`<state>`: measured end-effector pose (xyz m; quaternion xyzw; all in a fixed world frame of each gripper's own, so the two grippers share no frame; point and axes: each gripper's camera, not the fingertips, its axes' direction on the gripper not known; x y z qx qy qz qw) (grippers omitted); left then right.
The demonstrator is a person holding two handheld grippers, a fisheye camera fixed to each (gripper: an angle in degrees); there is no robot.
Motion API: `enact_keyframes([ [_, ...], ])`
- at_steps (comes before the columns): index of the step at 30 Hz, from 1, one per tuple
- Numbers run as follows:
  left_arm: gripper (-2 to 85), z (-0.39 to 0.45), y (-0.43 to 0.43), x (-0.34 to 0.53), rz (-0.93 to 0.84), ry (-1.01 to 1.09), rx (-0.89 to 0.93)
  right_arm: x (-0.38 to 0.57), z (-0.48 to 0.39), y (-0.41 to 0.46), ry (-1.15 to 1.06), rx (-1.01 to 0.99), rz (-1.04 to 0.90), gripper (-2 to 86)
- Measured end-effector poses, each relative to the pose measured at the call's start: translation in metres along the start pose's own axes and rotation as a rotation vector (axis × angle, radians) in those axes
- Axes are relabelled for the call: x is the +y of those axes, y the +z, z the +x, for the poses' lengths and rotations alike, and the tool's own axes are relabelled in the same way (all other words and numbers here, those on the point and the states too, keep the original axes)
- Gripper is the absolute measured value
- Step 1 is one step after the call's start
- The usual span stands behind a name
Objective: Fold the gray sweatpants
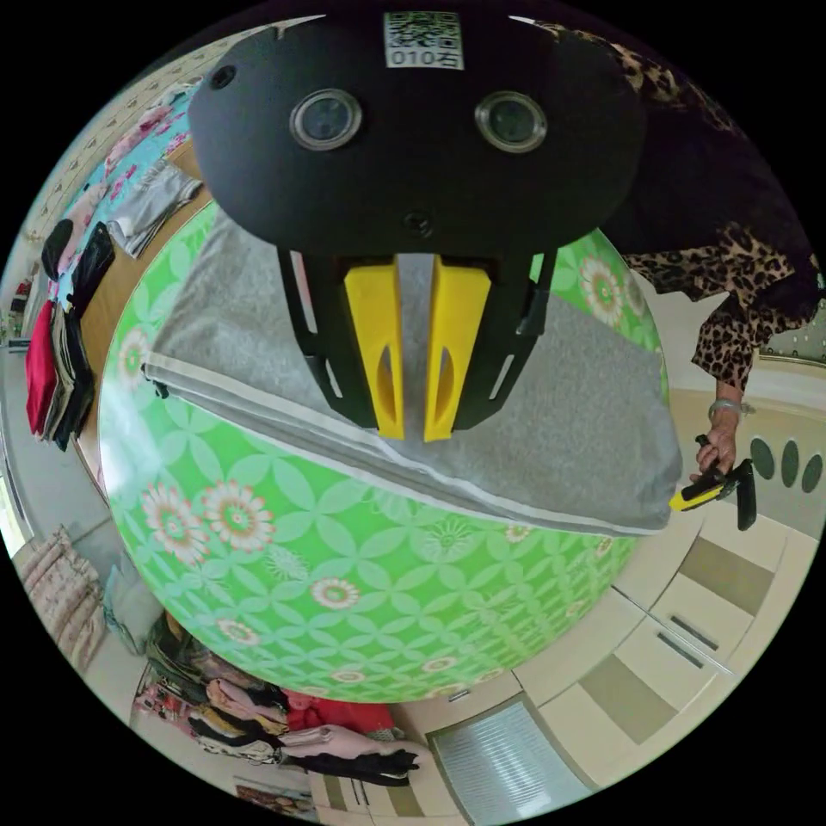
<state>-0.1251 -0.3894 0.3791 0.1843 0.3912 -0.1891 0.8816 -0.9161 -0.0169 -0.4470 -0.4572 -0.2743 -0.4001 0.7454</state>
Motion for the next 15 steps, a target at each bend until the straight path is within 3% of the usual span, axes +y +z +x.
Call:
enact_keyframes([
  [5,-0.1,0.068,0.093,-0.064,-0.059,0.196,0.124,0.010,0.024,0.000,-0.084,0.022,-0.052,7.4],
  [9,0.0,0.125,0.160,-0.108,-0.091,0.375,0.196,0.011,0.029,0.008,-0.246,0.196,-0.142,7.2],
  [15,1.2,0.173,0.257,-0.168,-0.172,0.534,0.262,0.014,0.075,0.003,-0.407,0.093,-0.150,7.2],
])
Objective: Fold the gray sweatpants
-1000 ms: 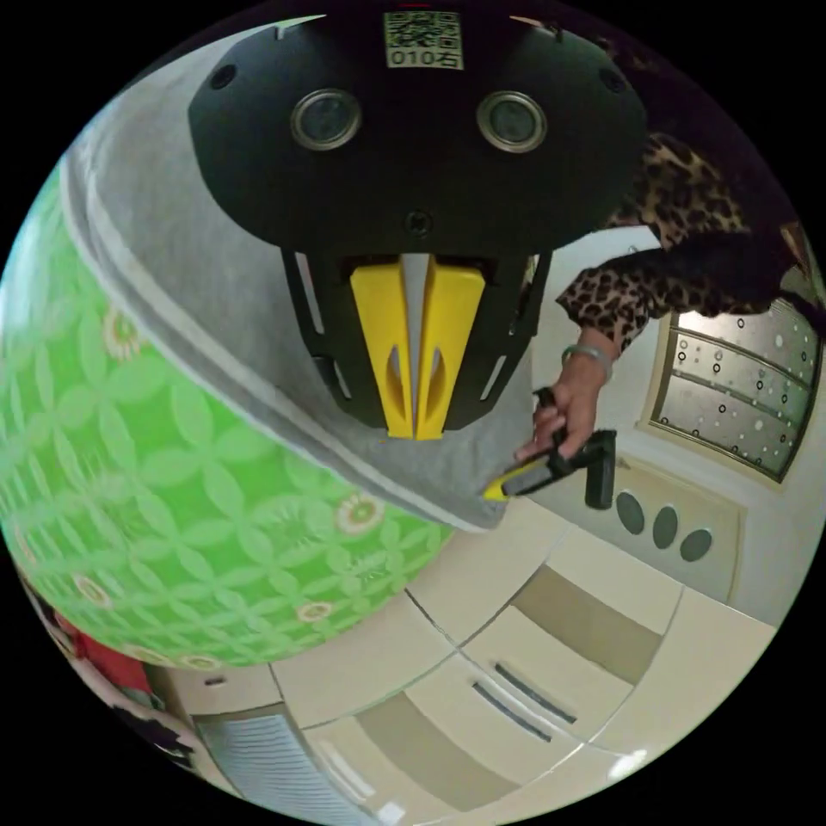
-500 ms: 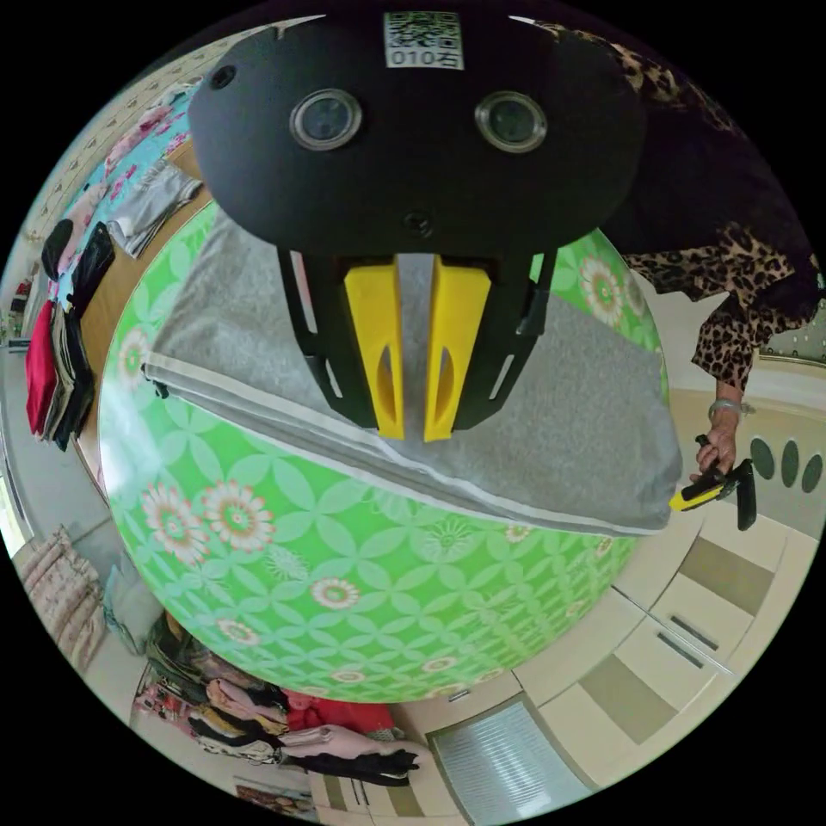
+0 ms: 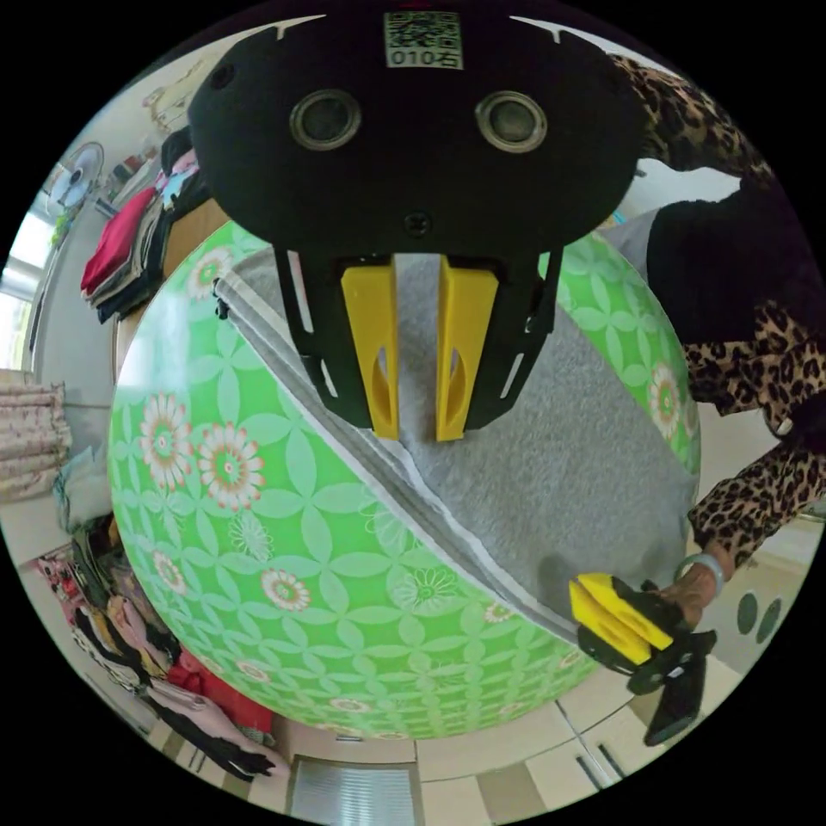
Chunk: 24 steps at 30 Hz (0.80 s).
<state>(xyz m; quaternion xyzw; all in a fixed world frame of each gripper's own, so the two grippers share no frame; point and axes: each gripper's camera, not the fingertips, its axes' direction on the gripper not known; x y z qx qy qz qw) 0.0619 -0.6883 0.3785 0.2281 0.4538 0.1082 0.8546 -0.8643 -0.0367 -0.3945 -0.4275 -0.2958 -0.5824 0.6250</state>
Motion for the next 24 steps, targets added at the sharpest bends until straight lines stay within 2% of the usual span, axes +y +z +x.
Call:
enact_keyframes([
  [4,2.9,-0.026,0.046,-0.028,-0.028,0.008,0.088,0.019,0.046,0.004,-0.032,-0.120,0.028,7.7],
  [9,4.2,-0.047,0.087,-0.042,-0.055,-0.017,0.101,0.039,0.078,0.019,-0.079,-0.183,0.015,7.7],
  [13,4.2,-0.056,0.127,-0.047,-0.142,-0.019,0.091,0.057,0.092,0.032,-0.122,-0.172,-0.010,6.9],
  [24,-0.1,-0.060,0.168,-0.041,-0.128,-0.059,0.012,0.111,0.128,0.030,-0.127,-0.159,0.043,1.8],
])
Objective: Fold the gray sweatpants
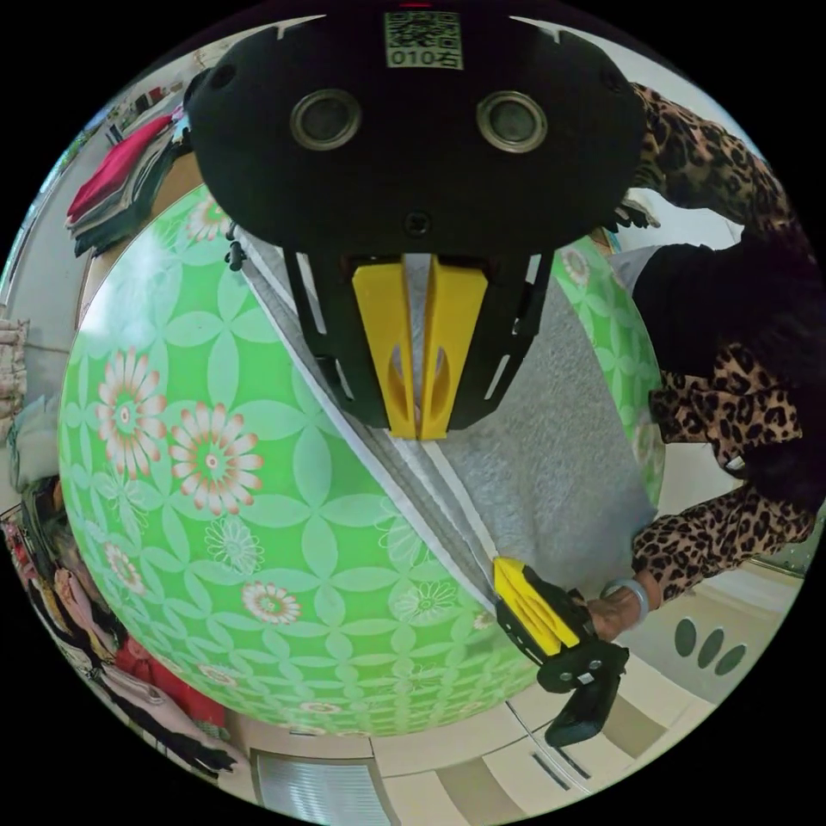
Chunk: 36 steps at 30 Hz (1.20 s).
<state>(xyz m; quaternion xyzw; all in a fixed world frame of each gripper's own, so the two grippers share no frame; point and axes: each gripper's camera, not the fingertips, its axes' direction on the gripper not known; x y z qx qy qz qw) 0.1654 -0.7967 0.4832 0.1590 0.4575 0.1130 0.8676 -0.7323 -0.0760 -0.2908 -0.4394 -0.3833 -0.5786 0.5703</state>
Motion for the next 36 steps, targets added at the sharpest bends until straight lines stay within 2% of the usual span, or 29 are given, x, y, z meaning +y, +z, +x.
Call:
enact_keyframes([
  [5,-0.3,-0.005,-0.025,0.004,0.157,-0.048,-0.065,0.034,0.025,-0.023,0.063,-0.048,0.162,1.3],
  [10,-0.4,-0.022,0.011,0.002,0.071,-0.116,-0.068,0.046,0.038,0.005,0.129,-0.022,0.087,1.1],
  [15,-0.4,-0.015,0.000,0.014,0.154,-0.117,-0.118,0.076,0.052,-0.011,0.171,-0.049,0.219,1.1],
  [18,-0.4,-0.025,0.002,0.022,0.159,-0.171,-0.085,0.075,0.058,0.020,0.216,0.032,0.101,1.1],
  [23,-0.4,-0.004,0.003,0.027,0.167,-0.108,-0.070,0.101,0.069,0.022,0.307,0.030,0.194,1.4],
  [26,-0.4,0.000,0.017,0.029,0.131,-0.110,-0.062,0.141,0.079,0.012,0.451,0.006,0.327,2.0],
  [28,-0.4,-0.004,0.025,0.034,0.107,-0.156,-0.112,0.193,0.085,0.006,0.570,-0.081,0.452,2.9],
  [31,-0.4,-0.008,0.023,0.042,0.125,-0.209,-0.079,0.267,0.084,0.008,0.735,-0.153,0.542,4.6],
  [34,-0.4,0.008,0.010,0.041,0.174,-0.176,-0.051,0.329,0.076,0.020,0.865,-0.221,0.582,7.4],
  [36,-0.4,0.022,0.008,0.032,0.192,-0.144,-0.031,0.350,0.069,0.029,0.880,-0.271,0.625,8.1],
])
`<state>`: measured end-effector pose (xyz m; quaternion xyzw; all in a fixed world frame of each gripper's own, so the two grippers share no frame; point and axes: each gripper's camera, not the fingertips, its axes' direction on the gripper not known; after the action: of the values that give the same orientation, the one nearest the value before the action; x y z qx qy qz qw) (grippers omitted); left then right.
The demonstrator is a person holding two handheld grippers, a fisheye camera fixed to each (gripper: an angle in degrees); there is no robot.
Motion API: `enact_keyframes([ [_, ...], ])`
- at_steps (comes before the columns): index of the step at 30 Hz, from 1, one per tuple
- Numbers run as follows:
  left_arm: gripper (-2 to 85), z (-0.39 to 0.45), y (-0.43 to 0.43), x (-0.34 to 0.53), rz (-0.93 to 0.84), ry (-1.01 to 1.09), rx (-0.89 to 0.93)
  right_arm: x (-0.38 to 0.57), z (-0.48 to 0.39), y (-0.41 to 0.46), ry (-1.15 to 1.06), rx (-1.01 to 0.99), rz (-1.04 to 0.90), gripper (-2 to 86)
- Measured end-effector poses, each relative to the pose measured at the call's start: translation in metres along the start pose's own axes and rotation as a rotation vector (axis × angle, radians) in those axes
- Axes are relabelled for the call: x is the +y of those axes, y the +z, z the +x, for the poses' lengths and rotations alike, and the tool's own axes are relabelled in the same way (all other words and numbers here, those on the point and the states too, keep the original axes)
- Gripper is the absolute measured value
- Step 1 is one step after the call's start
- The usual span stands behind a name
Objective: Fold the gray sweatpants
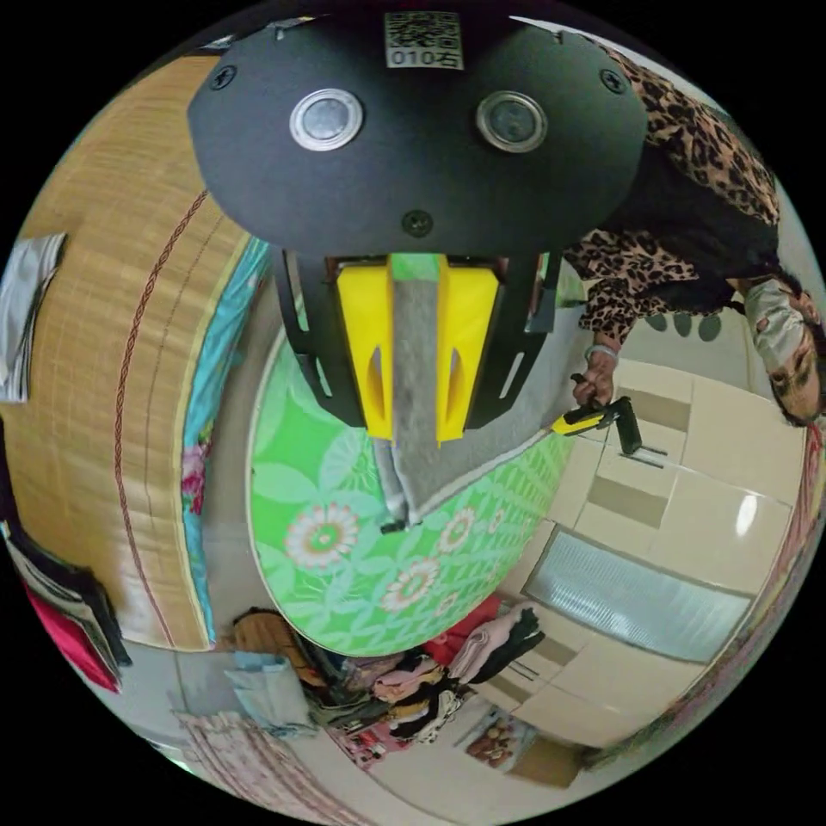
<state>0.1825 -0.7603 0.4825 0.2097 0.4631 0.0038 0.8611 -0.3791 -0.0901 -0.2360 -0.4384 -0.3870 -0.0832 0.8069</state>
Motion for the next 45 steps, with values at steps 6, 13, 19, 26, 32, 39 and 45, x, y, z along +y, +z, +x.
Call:
enact_keyframes([
  [6,-0.3,0.044,0.021,-0.026,-0.030,0.065,0.124,-0.001,-0.009,0.026,-0.028,0.057,-0.049,7.3],
  [13,-0.3,0.077,0.039,-0.022,-0.131,0.062,0.130,-0.015,-0.045,0.065,-0.073,0.260,-0.114,3.1],
  [19,-0.3,0.082,-0.016,0.021,-0.057,-0.033,0.126,-0.014,-0.104,0.064,-0.125,0.329,0.012,2.8],
  [26,-0.3,0.085,-0.117,0.118,0.008,-0.173,0.096,-0.020,-0.118,0.129,0.000,0.288,-0.069,4.4],
  [32,-0.1,0.070,-0.263,0.279,0.219,-0.592,-0.053,-0.016,-0.190,0.143,0.056,0.349,0.071,6.9],
  [39,1.1,0.051,-0.397,0.509,0.775,-1.176,-0.069,-0.114,-0.435,0.333,-0.608,-0.427,-0.401,11.9],
  [45,7.5,0.031,-0.440,0.629,1.115,-1.303,0.135,-0.149,-0.665,0.560,-0.863,-0.474,-0.800,14.0],
])
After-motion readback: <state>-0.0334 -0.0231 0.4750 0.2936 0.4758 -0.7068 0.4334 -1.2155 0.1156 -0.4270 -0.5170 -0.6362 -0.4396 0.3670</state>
